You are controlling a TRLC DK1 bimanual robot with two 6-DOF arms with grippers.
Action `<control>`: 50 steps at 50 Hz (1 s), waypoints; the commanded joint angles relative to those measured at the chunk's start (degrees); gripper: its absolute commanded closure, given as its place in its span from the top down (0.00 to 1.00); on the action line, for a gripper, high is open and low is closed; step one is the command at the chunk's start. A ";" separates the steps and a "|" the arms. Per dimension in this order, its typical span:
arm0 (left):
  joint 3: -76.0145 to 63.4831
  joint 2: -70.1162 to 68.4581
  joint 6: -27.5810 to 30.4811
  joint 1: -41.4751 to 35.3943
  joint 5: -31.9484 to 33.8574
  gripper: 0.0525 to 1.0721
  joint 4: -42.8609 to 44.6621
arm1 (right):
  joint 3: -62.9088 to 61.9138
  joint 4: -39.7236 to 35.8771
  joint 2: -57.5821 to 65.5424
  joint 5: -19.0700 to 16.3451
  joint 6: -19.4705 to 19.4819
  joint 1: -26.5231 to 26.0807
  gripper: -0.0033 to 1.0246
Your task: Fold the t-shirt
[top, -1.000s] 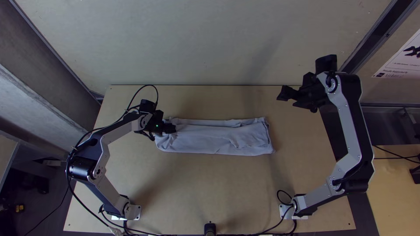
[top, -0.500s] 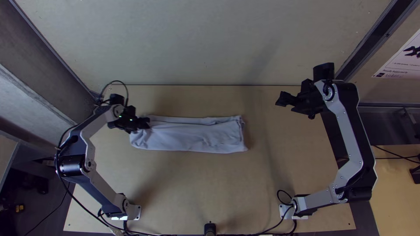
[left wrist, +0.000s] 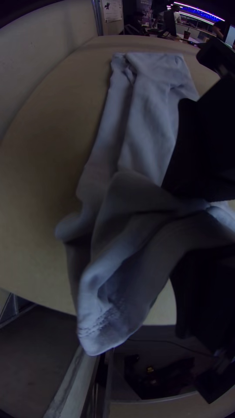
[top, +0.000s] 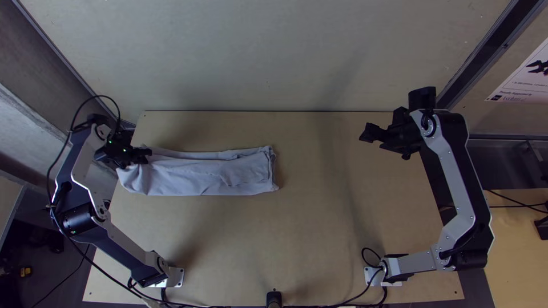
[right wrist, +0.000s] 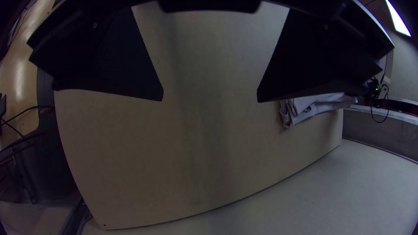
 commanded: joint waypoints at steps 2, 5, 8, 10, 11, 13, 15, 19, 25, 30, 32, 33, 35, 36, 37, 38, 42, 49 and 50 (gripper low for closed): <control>7.28 -0.96 1.24 -2.31 -1.52 0.03 -6.38 | -1.51 0.72 -2.40 -0.42 1.92 1.19 0.96; 9.83 -2.01 0.28 -4.33 -2.22 0.03 -9.02 | -2.04 0.80 -2.75 -0.42 2.36 1.54 0.96; 12.03 -2.89 -1.13 -6.88 -3.28 0.03 -11.92 | -2.56 1.15 -3.10 -0.42 2.71 1.63 0.96; 13.34 -3.25 -2.18 -8.99 -3.98 0.03 -13.85 | -2.83 1.15 -3.28 -0.42 2.89 1.72 0.96; 13.87 -3.42 -2.71 -10.05 -4.33 0.03 -14.65 | -2.91 1.24 -3.37 -0.42 2.98 1.81 0.96; 14.84 -3.68 -3.77 -12.16 -5.21 0.03 -16.58 | -3.18 1.33 -3.54 -0.42 3.15 1.89 0.96; 15.80 -3.68 -4.91 -14.71 -6.44 0.03 -17.90 | -3.35 1.33 -3.89 -0.42 3.24 1.89 0.96; 17.65 -3.25 -7.19 -18.66 -7.32 0.03 -20.10 | -3.71 1.33 -4.33 -0.42 3.24 1.89 0.96; 21.78 -1.14 -10.71 -23.58 -7.23 0.03 -23.26 | -4.58 1.51 -5.21 -0.42 3.42 1.63 0.96; 22.66 0.09 -13.43 -28.24 -7.32 0.03 -23.61 | -5.29 1.59 -5.91 -0.42 3.42 1.46 0.96; 22.92 0.89 -14.49 -29.82 -7.23 0.03 -23.61 | -5.46 1.59 -6.18 -0.33 3.42 1.37 0.96; 23.01 1.15 -15.02 -30.53 -7.23 0.03 -23.61 | -5.64 1.59 -6.35 -0.33 3.42 1.28 0.96; 23.36 2.29 -16.77 -31.93 -7.23 0.03 -23.52 | -5.73 1.59 -6.53 -0.33 3.42 1.02 0.96; 23.54 2.82 -17.39 -32.72 -7.23 0.03 -23.52 | -5.81 1.68 -6.62 -0.33 3.42 0.93 0.96; 23.63 3.26 -17.83 -33.60 -7.23 0.03 -23.52 | -5.90 1.68 -6.62 -0.24 3.42 0.84 0.96; 23.80 3.70 -18.18 -34.31 -7.23 0.03 -23.52 | -6.08 1.68 -6.71 -0.24 3.42 0.66 0.96; 24.86 5.72 -21.08 -37.65 -7.23 0.03 -23.35 | -6.52 1.86 -7.06 -0.24 3.33 0.22 0.96; 27.76 9.59 -23.98 -43.53 -7.23 0.03 -23.35 | -7.75 2.56 -7.50 -0.24 3.33 -0.30 0.96; 28.37 10.29 -24.25 -44.33 -7.23 0.03 -23.35 | -7.92 2.65 -7.50 -0.24 3.33 -0.39 0.96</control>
